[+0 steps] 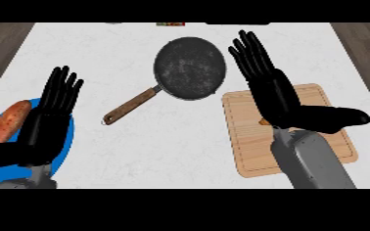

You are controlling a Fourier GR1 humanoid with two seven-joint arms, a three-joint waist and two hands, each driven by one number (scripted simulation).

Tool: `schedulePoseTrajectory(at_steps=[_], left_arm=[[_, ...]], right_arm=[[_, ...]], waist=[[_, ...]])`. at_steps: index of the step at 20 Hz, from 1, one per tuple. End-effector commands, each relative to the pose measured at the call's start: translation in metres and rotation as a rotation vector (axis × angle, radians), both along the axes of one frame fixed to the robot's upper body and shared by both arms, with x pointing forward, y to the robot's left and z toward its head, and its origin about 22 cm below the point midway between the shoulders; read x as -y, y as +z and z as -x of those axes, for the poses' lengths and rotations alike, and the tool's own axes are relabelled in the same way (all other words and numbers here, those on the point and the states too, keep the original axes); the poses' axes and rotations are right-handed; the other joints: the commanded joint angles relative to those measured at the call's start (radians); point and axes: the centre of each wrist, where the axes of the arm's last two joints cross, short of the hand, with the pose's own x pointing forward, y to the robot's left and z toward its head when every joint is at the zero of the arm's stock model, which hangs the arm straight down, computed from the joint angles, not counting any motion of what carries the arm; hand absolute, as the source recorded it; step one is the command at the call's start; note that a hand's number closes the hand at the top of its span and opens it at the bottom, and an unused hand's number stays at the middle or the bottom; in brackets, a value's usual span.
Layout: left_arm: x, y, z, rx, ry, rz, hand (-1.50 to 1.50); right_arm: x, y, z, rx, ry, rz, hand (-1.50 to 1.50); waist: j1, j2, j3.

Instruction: Pick the croissant from the cutting board and place it in the pan

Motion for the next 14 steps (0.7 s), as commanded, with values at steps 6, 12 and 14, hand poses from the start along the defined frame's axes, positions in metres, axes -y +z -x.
schedulePoseTrajectory(at_steps=[6, 12, 14], left_arm=[[-0.058, -0.022, 0.025, -0.233, 0.167, -0.372, 0.0], [-0.063, -0.042, 0.041, -0.343, 0.192, -0.423, 0.0], [-0.055, -0.044, 0.046, -0.352, 0.14, -0.447, 0.0]], right_arm=[[0.145, -0.039, -0.006, -0.221, -1.038, 0.175, -1.5], [0.19, -0.124, 0.056, -0.665, -1.623, 0.263, -1.5], [0.18, -0.144, 0.07, -0.733, -1.689, 0.359, -1.5]], waist=[[-0.073, 0.016, 0.024], [-0.102, 0.008, 0.015], [-0.05, 0.0, 0.011]])
